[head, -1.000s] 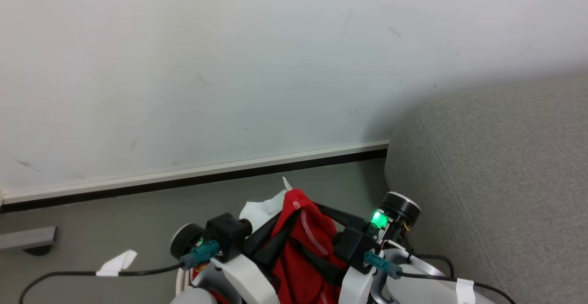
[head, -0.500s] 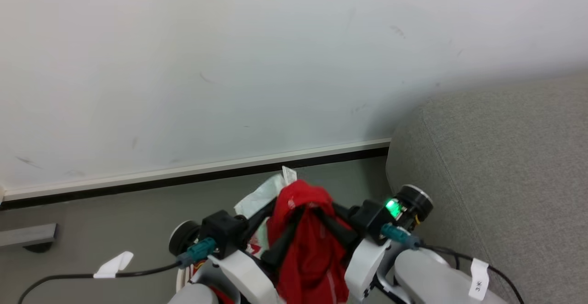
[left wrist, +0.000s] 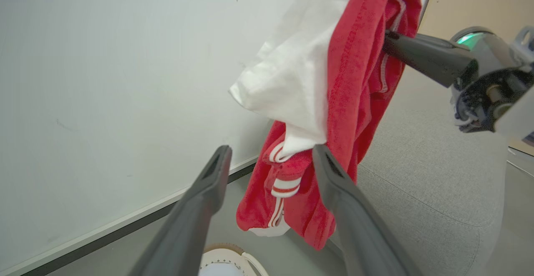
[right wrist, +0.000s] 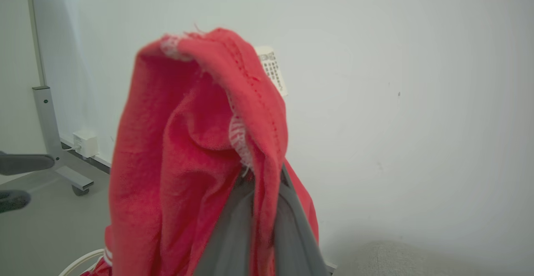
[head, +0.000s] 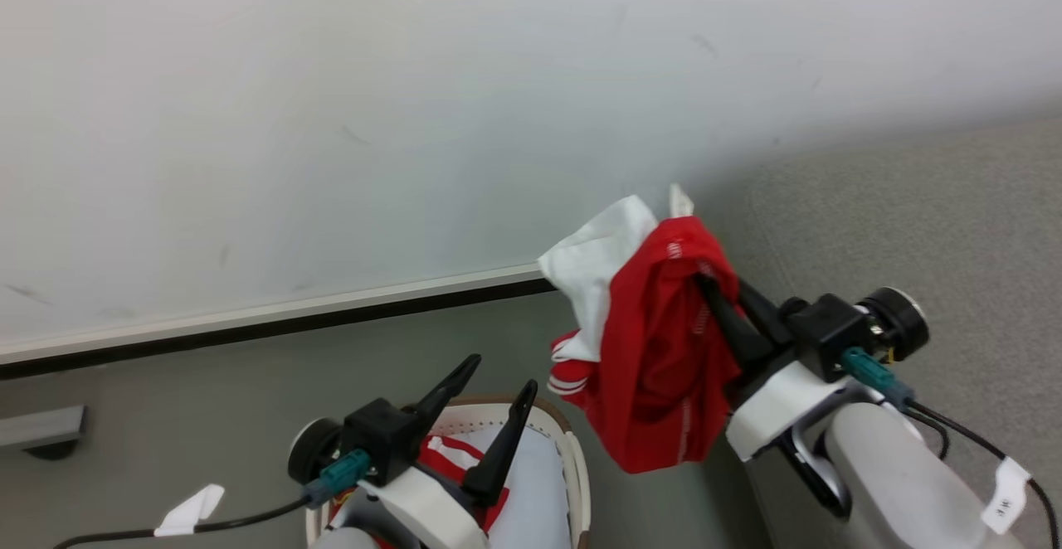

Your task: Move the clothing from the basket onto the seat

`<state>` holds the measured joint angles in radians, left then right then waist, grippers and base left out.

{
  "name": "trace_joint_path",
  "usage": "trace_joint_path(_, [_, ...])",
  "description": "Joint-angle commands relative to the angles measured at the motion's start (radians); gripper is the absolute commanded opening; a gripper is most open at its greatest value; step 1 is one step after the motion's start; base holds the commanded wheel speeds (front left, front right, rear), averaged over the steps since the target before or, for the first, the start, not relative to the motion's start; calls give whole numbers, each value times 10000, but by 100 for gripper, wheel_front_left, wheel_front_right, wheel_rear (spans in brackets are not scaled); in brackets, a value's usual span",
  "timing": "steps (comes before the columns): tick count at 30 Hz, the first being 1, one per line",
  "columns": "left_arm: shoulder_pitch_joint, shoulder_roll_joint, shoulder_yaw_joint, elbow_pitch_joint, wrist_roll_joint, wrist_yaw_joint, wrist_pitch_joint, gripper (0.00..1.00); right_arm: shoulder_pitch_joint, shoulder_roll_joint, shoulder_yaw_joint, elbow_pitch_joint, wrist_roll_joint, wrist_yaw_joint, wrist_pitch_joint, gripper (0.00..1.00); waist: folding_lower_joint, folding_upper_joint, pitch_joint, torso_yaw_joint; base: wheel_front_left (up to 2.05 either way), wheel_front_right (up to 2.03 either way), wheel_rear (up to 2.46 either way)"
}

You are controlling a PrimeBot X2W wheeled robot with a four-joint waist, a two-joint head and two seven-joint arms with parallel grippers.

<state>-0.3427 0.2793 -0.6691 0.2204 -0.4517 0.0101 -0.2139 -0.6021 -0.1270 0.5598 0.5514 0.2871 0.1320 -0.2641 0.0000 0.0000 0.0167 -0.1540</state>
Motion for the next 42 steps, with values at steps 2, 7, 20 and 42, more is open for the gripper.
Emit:
trace_joint_path(2, [147,67,61,55,74,77,-143,100,335,-186,-485,-295,-234,-25,-7,0,0,0,66,-219,0,0,0])
trace_joint_path(7, [210,136,63,-137,165,136,-289,100,926,-468,-1584,-981,-651,-25,-7,0,0,0,204,-1073,0,0,0])
trace_joint_path(20, [117,11,-327,-712,92,-79,-89,100,1520,-782,-2971,-1855,-967,-25,-7,0,0,0,425,-2582,0,0,0])
trace_joint_path(42, [-2015,22,-376,-903,544,-433,308,100,-3063,-2092,-5849,-478,-1582,-25,53,0,0,0,3716,-772,0,0,0])
